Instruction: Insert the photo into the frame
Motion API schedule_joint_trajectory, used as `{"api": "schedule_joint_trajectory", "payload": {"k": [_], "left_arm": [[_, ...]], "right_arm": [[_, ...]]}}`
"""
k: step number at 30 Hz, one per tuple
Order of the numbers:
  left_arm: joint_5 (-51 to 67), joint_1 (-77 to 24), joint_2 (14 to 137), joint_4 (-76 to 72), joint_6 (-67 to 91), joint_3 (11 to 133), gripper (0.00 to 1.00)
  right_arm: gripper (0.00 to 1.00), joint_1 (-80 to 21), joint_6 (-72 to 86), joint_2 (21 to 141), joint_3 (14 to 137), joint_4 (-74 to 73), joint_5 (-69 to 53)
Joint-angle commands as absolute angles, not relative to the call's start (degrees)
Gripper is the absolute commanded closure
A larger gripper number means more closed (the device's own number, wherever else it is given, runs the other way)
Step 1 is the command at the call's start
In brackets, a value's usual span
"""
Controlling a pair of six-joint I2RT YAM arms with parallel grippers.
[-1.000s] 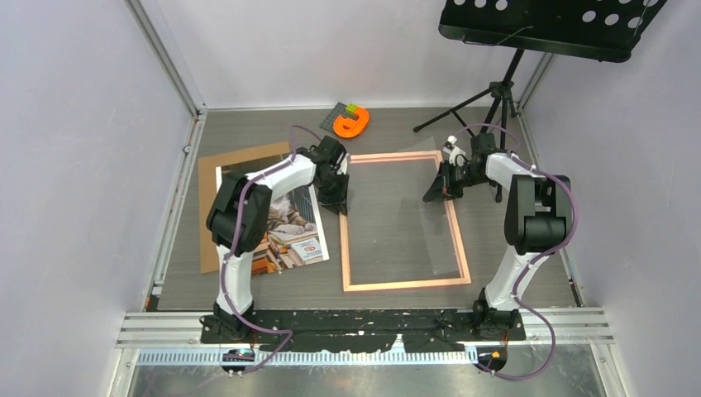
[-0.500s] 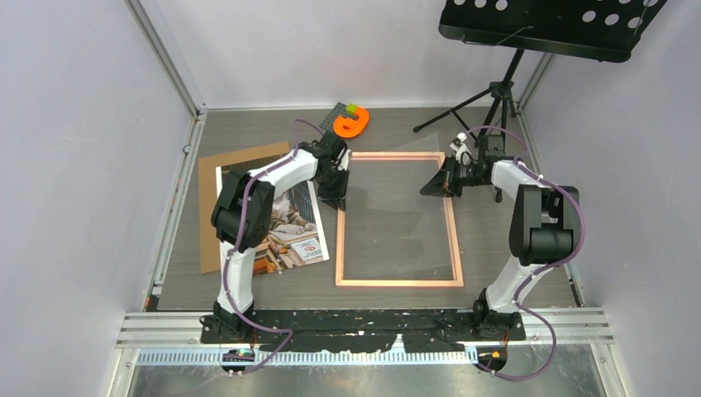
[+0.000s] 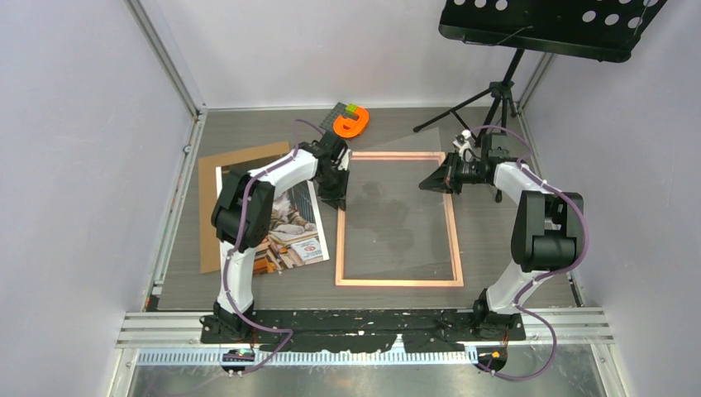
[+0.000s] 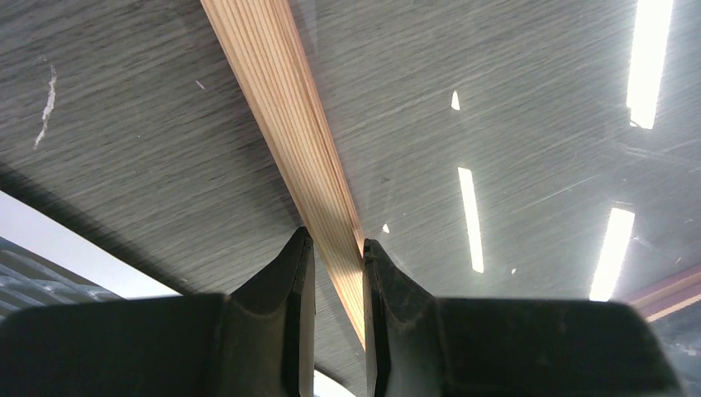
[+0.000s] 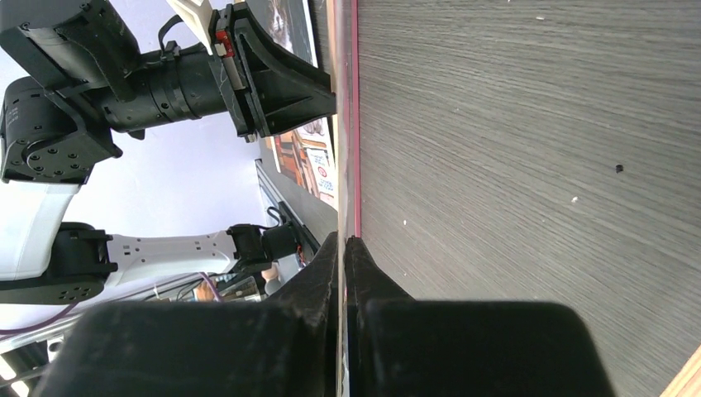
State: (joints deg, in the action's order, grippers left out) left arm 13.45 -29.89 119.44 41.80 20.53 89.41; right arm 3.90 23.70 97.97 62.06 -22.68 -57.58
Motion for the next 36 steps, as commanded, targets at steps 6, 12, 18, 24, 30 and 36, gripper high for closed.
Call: {"api": "schedule_joint_trajectory", "payload": {"k": [6,12,18,24,30,36], "left_arm": [[14.1,-30.4,119.8,38.8,19.1,90.8,1.0],[13.4,-30.5,120.1,38.5,18.8,90.5,1.0],[12.7,-30.8,119.9,37.7,18.6,89.4,1.0],[12.6,-31.4,120.5,37.5,18.8,89.3,1.0],[12.7,-31.8,120.5,37.5,18.9,89.6,1.0],[12.5,-31.8,120.2,37.6,18.8,89.6,0.97]], "right_arm": [[0.94,4.0,23.7,96.6,63.3,-23.5,-59.2],[0.94,4.0,23.1,97.4,63.7,-25.3,-59.5],[0.94,4.2,23.0,97.7,64.1,-26.9,-60.1],[0.94,4.6,23.5,97.6,64.4,-27.4,-60.7],[0.94,4.7,24.9,97.2,64.1,-26.8,-61.3],[0.94,4.6,25.3,97.4,63.5,-26.1,-61.3]]}}
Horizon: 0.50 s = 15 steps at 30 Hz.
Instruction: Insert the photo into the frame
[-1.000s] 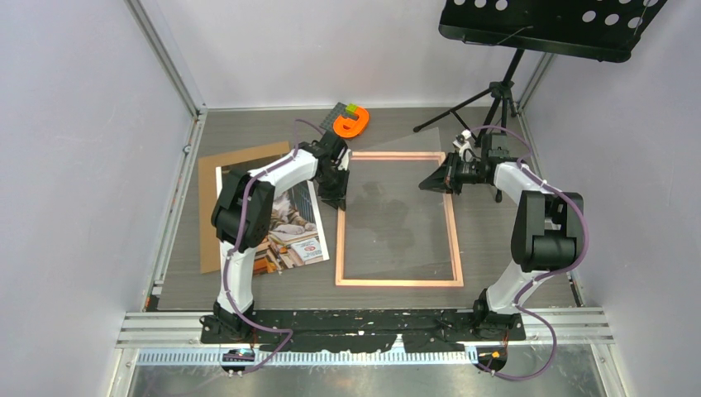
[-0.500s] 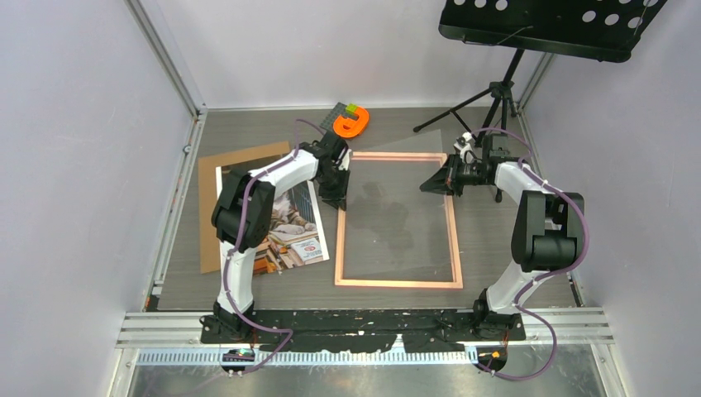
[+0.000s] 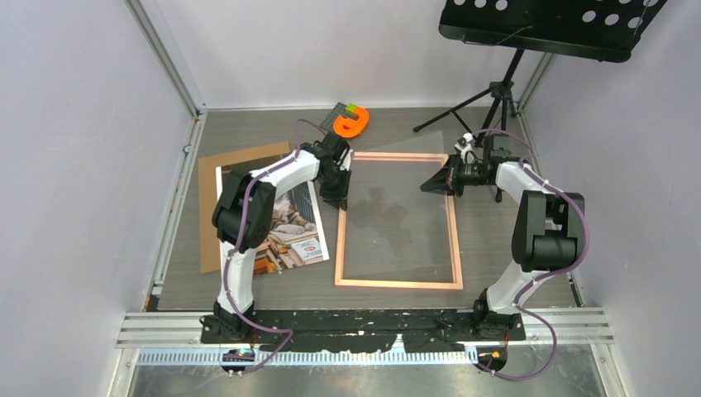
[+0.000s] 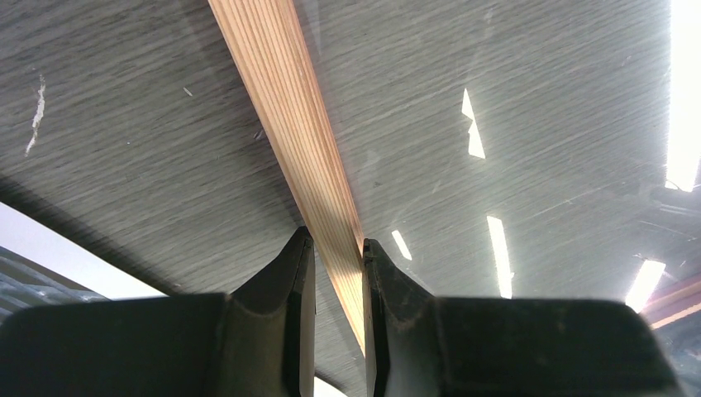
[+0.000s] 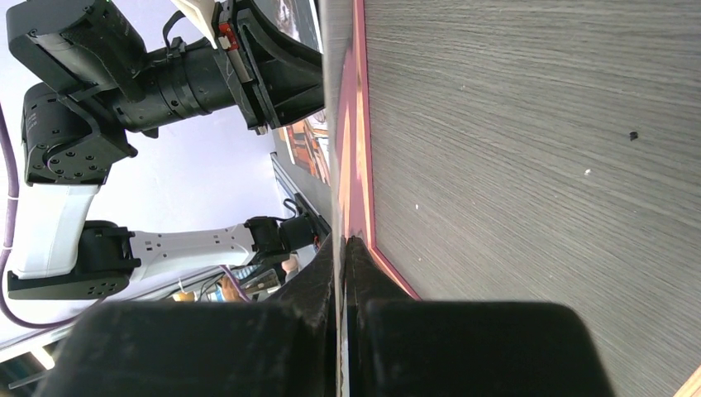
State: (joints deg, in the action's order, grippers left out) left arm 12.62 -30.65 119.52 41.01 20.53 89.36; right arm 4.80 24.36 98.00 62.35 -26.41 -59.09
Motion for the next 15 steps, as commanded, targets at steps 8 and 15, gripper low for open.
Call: {"api": "schedule_joint_trajectory", "payload": {"k": [8,15], "left_arm": [[13.8,-31.7,118.8,37.4,18.7,89.6,0.94],[16.3,-31.4,118.0,36.2,18.1,89.3,1.0]], "right_arm": [[0.94,4.7,24.5,98.4,63.4,-26.1,-60.8],[0.94,4.7,25.3,97.5,62.9,-25.8,-61.4]]}}
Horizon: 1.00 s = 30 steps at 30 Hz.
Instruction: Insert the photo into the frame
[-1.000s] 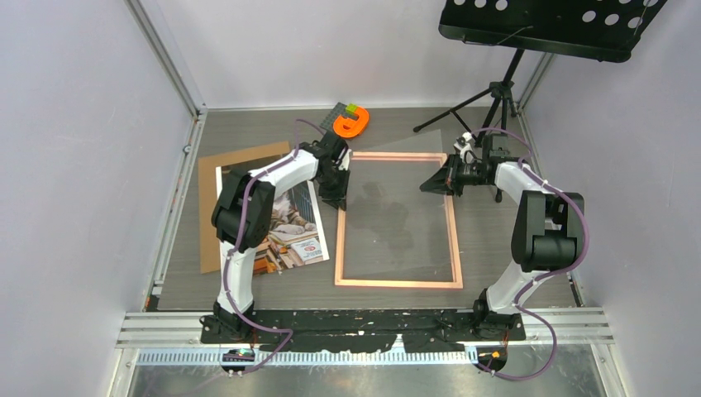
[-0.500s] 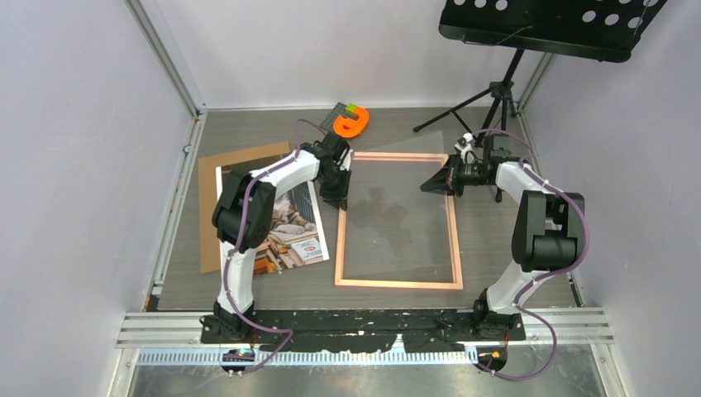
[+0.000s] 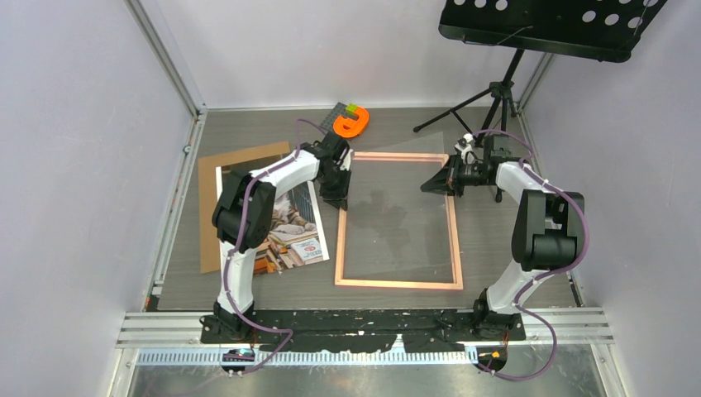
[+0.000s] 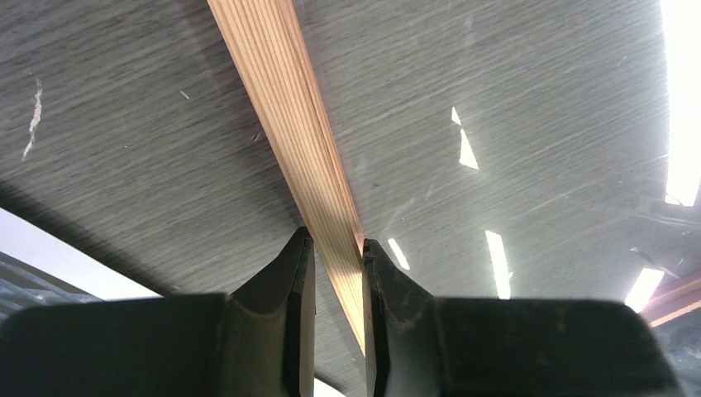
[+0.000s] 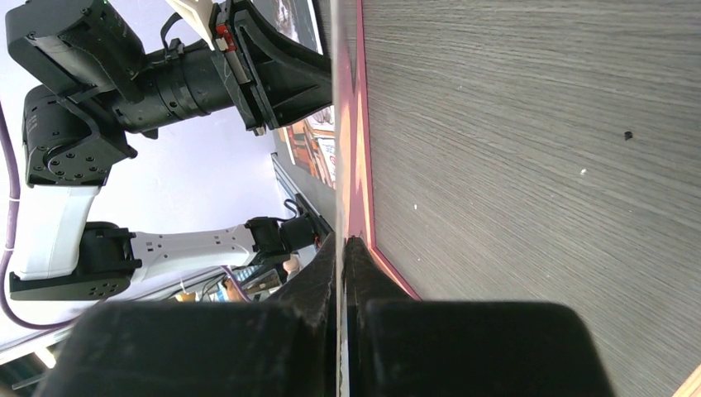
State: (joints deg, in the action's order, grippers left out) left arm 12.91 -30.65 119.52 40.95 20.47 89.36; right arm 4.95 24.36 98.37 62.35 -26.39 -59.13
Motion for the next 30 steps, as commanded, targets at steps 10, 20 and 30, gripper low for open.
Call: {"api": "schedule_joint_trajectory", "payload": {"k": [10,20,30], "left_arm": [[19.1,-31.1,117.3,34.1,16.5,88.2,0.99],[18.3,-31.1,117.4,33.9,16.3,88.1,0.98],[17.7,-31.1,117.6,33.9,16.0,88.0,0.91]], "right_arm": [[0.94,4.7,28.1,97.0,60.6,-22.6,-63.2],[0.94,4.7,26.9,97.4,60.8,-24.1,-63.3],[0.94,4.7,23.4,98.6,63.0,-28.6,-63.1]]}}
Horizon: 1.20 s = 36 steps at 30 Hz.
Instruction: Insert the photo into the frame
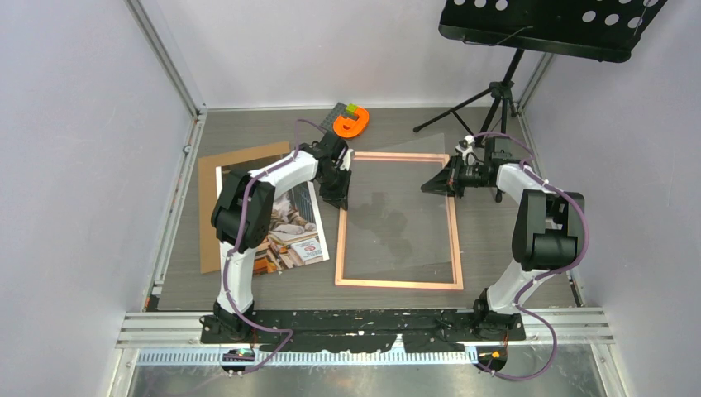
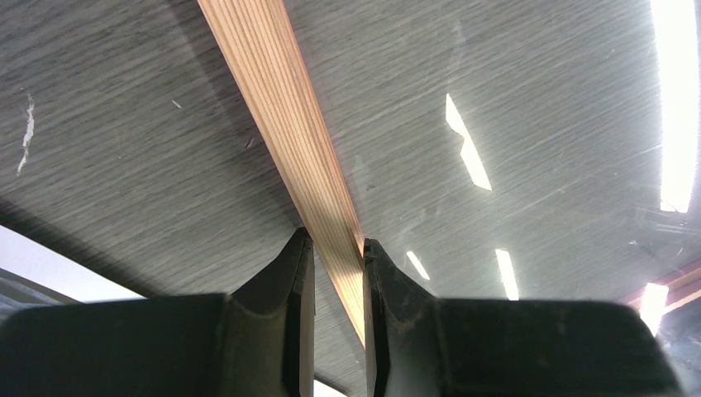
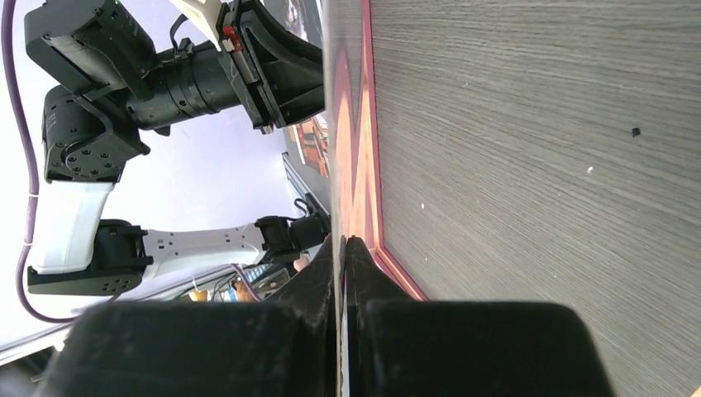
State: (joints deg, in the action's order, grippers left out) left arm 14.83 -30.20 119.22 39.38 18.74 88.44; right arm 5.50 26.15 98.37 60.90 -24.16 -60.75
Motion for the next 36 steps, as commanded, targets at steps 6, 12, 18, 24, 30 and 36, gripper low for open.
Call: {"api": "schedule_joint_trajectory", "payload": {"k": [6,12,18,24,30,36], "left_arm": [[17.2,-31.1,117.7,34.2,15.9,88.2,0.81],[16.8,-31.1,117.7,34.3,15.8,88.3,0.72],[16.1,-31.1,117.3,34.3,15.4,88.0,0.61],[15.6,-31.1,116.9,34.5,15.1,87.8,0.53],[14.7,-30.8,115.8,34.4,14.6,87.4,0.48],[14.3,-29.9,113.9,33.9,14.5,86.6,0.41]], "right_arm": [[0.94,4.8,18.9,100.0,66.1,-34.1,-62.8],[0.94,5.0,16.9,100.5,67.8,-36.7,-62.5],[0.94,5.2,16.2,100.6,69.0,-38.1,-62.7],[0.94,5.6,14.3,101.3,70.1,-40.2,-62.7],[0.94,5.9,13.1,101.7,70.5,-41.4,-62.8],[0.94,6.5,11.5,101.7,70.3,-42.7,-62.6]]}}
